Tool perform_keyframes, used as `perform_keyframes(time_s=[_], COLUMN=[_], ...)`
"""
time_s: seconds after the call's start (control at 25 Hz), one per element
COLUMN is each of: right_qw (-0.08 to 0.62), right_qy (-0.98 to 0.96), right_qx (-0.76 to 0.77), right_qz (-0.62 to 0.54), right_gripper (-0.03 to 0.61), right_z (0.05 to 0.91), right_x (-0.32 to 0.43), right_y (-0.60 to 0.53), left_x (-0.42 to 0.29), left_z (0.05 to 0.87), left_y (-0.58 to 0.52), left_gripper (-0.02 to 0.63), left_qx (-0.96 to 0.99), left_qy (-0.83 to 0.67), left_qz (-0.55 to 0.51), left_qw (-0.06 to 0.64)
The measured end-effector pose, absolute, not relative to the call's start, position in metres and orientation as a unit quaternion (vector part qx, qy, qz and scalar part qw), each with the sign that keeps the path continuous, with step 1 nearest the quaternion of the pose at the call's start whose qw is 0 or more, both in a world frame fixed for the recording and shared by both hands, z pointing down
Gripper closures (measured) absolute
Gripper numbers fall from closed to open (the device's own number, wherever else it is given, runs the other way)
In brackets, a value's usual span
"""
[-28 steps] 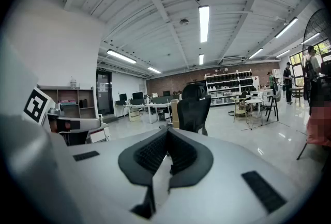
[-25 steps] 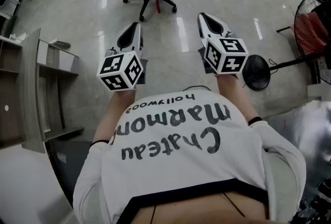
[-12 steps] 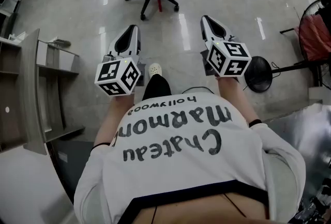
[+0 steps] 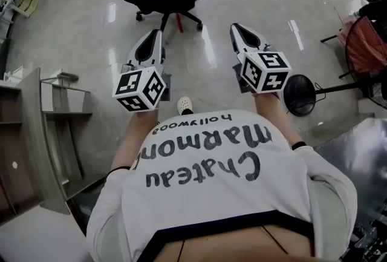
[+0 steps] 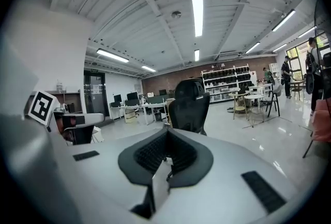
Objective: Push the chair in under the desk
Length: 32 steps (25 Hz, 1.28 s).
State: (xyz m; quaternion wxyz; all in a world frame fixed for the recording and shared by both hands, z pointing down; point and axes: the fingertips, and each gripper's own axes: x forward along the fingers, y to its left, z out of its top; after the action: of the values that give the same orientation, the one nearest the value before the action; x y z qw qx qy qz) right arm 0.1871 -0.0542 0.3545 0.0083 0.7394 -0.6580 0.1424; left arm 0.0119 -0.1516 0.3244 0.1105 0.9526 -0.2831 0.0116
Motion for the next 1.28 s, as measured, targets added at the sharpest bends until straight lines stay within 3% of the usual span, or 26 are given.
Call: perform_keyframes(time_s=[0.64, 1.28], right_qw=[-0.022, 0.019], right_qy=[-0.624, -0.629], right_qx=[0.771, 0.763], right_qz=[0.124, 0.15], right_gripper=[0.569, 0.569], right_z=[0.327, 0.366], right_x=[0.241, 0.307], right_y=[-0.21, -0.27], left_x=[0.059, 0.121], left_z=[0.291, 0.316], left_y=[-0.321, -0.386], left_gripper=[0.581, 0.581], left_qx=[0.967, 0.962], left_qy=[-0.241, -0.25], left_qz=[0.003, -0.009], left_qw=[0.086, 0.112])
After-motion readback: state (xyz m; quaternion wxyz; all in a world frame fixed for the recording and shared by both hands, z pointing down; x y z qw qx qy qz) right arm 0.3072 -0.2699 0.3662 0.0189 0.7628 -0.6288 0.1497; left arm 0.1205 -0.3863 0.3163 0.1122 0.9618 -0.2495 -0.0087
